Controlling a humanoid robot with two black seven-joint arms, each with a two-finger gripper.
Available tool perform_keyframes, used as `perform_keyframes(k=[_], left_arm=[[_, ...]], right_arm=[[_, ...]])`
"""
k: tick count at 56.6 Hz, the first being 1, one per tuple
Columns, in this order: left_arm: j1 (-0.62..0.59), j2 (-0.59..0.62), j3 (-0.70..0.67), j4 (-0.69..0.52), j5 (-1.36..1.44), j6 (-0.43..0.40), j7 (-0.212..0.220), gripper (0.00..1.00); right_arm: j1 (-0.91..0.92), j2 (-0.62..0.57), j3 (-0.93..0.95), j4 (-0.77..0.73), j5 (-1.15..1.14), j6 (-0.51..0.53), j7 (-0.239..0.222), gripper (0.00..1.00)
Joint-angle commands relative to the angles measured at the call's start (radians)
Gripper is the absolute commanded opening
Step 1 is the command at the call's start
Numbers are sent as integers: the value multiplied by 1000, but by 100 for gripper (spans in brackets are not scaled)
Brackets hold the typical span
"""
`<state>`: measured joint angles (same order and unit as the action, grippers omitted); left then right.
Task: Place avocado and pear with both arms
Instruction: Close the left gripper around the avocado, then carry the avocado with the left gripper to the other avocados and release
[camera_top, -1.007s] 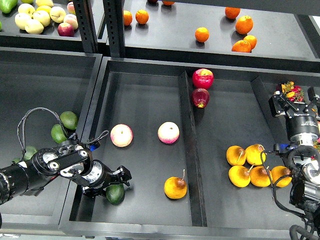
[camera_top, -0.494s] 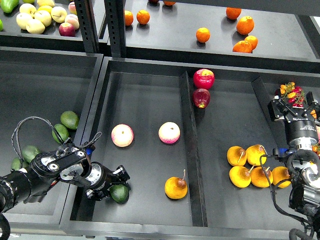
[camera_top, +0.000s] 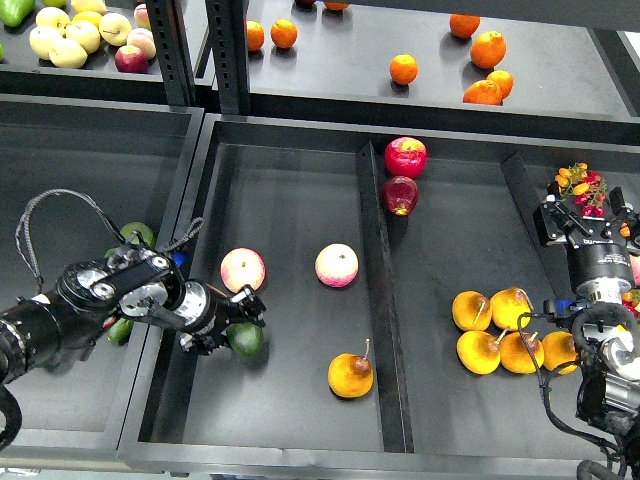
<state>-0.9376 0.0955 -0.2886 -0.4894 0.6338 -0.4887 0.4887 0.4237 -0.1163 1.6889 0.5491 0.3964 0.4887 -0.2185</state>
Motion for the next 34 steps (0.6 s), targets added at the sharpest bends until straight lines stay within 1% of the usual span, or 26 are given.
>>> perform_keyframes(k=[1,7,8,13,34], left_arm=[[-33,78,-7,2,-20,0,0,44],[-38,125,-35,6,-19,0,0,44],[-36,147,-43,14,-20,0,0,44],[-30,178,-47,41,-20,0,0,44],[-27,194,-58,210,-20,0,0,45]], right_arm=[[0,-3,2,0,4,0,-1,100],[0,-3,0,0,13,0,-2,100],[0,-2,0,0,15,0,-2,100],[0,1,0,0,15,0,-2,100],[0,4,-2,3,28,0,-2,100]])
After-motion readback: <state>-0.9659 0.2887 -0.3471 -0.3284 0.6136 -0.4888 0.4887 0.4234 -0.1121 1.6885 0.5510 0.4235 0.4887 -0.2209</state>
